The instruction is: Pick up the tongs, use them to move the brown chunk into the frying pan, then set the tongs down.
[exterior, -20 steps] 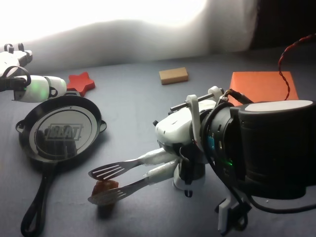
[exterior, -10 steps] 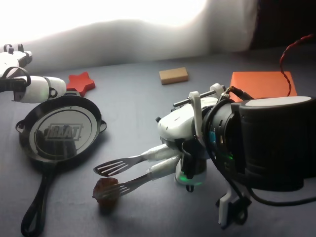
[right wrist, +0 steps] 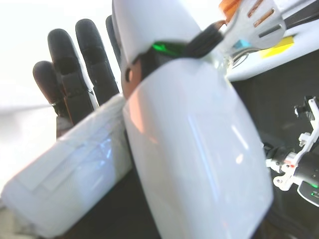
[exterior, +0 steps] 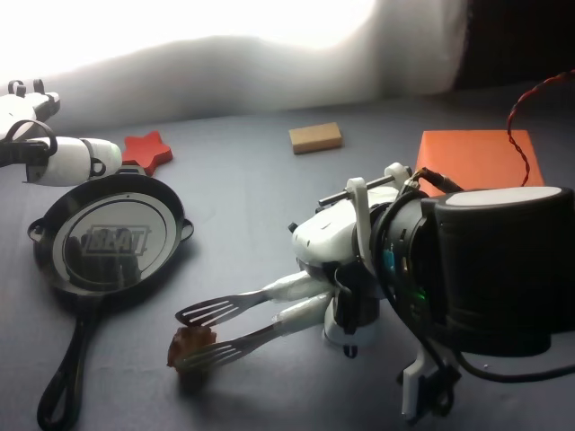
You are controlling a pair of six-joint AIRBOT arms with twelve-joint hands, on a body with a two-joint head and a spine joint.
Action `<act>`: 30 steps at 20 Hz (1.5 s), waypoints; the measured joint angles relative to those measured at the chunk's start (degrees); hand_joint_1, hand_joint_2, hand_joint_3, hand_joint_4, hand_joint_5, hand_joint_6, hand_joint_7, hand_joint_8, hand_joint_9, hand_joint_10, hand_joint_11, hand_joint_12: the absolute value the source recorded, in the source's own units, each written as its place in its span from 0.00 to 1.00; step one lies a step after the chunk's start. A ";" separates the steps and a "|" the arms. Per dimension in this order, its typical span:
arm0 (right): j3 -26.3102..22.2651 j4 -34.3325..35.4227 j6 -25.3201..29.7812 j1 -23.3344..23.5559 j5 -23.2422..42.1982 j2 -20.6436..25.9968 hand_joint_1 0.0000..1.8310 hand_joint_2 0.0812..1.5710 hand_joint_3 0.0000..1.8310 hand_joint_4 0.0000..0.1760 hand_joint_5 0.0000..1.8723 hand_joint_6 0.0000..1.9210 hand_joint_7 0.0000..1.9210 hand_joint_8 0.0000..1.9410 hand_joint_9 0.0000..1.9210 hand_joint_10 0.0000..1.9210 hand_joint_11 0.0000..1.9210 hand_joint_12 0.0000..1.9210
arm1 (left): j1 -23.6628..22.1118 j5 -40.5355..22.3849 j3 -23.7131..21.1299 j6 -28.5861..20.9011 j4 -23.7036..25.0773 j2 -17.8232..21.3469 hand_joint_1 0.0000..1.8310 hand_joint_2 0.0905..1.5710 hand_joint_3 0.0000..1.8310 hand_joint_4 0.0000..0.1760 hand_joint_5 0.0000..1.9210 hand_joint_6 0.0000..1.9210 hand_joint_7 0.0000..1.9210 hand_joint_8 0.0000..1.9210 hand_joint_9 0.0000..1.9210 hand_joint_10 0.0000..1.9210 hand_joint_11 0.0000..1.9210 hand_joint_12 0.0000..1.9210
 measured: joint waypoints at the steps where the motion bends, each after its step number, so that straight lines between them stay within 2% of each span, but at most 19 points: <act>1: 0.13 0.15 0.00 0.00 0.02 -0.17 0.54 0.74 0.00 0.00 0.41 0.00 0.43 0.00 0.42 0.00 0.13 0.69 | 0.00 -0.02 0.00 0.02 -0.02 0.00 0.00 0.77 0.00 0.00 0.00 0.00 0.01 0.00 0.00 0.00 0.01 0.01; 14: 1.40 -0.83 0.00 -0.98 1.22 -1.46 0.54 0.73 0.00 0.00 0.40 0.00 0.41 0.00 0.41 0.00 0.12 0.69 | -0.28 -0.07 0.02 0.02 -0.04 -0.31 0.00 0.76 0.00 0.00 0.00 0.00 0.01 0.00 0.00 0.00 0.00 0.00; 21: 1.84 -1.33 0.02 -1.33 1.97 -1.53 0.58 0.73 0.00 0.00 0.44 0.02 0.44 0.01 0.43 0.01 0.13 0.69 | -0.11 -0.09 0.26 0.07 -0.02 -0.37 0.00 0.77 0.00 0.00 0.00 0.00 0.01 0.00 0.00 0.00 0.00 0.00; 22: 1.88 -1.38 0.00 -1.33 2.01 -1.53 0.60 0.75 0.01 0.00 0.43 0.52 0.47 0.01 0.45 0.01 0.15 0.71 | -0.11 -0.07 0.26 0.04 -0.04 -0.37 0.00 0.77 0.00 0.00 0.01 0.00 0.01 0.00 0.00 0.00 0.01 0.00; 23: 1.88 -1.36 0.02 -1.33 2.01 -1.53 0.60 0.76 0.01 0.00 0.42 0.64 0.49 0.01 0.47 0.02 0.16 0.71 | -0.09 -0.07 0.26 0.04 -0.04 -0.37 0.00 0.77 0.00 0.00 0.01 0.00 0.01 0.00 0.00 0.00 0.00 0.00; 24: 1.99 -1.38 0.04 -1.33 2.19 -1.55 0.60 0.76 0.00 0.00 0.41 0.66 0.51 0.01 0.49 0.02 0.18 0.73 | -0.09 -0.11 0.26 0.07 -0.02 -0.37 0.00 0.77 0.00 0.00 0.00 0.00 0.01 0.00 0.00 0.00 0.00 0.00; 27: 2.03 -1.16 0.00 -1.33 2.14 -1.60 0.61 0.74 0.00 0.00 0.45 0.62 0.54 0.02 0.52 0.04 0.22 0.73 | 0.15 -0.11 0.26 0.09 -0.11 -0.48 0.00 0.76 0.00 0.00 0.00 0.00 0.01 0.00 0.00 0.00 0.00 0.00; 28: 2.05 -1.18 0.00 -1.33 2.16 -1.60 0.62 0.73 0.00 0.00 0.48 0.57 0.58 0.02 0.56 0.05 0.25 0.74 | 0.15 -0.04 0.26 0.09 -0.09 -0.48 0.00 0.77 0.00 0.00 0.01 0.00 0.02 0.00 0.01 0.00 0.02 0.01; 29: 2.03 -1.16 0.00 -1.33 2.21 -1.60 0.67 0.68 0.00 0.00 0.55 0.51 0.57 0.30 0.60 0.07 0.27 0.78 | 0.15 -0.11 0.26 0.09 -0.09 -0.57 0.00 0.78 0.00 0.00 0.01 0.00 0.02 0.00 0.01 0.00 0.01 0.00; 30: 2.05 -1.16 0.00 -1.33 2.19 -1.60 0.67 0.68 0.00 0.00 0.55 0.51 0.56 0.38 0.60 0.07 0.28 0.79 | 0.13 -0.09 0.26 0.09 -0.07 -0.59 0.00 0.78 0.00 0.00 0.01 0.00 0.02 0.00 0.01 0.00 0.01 0.01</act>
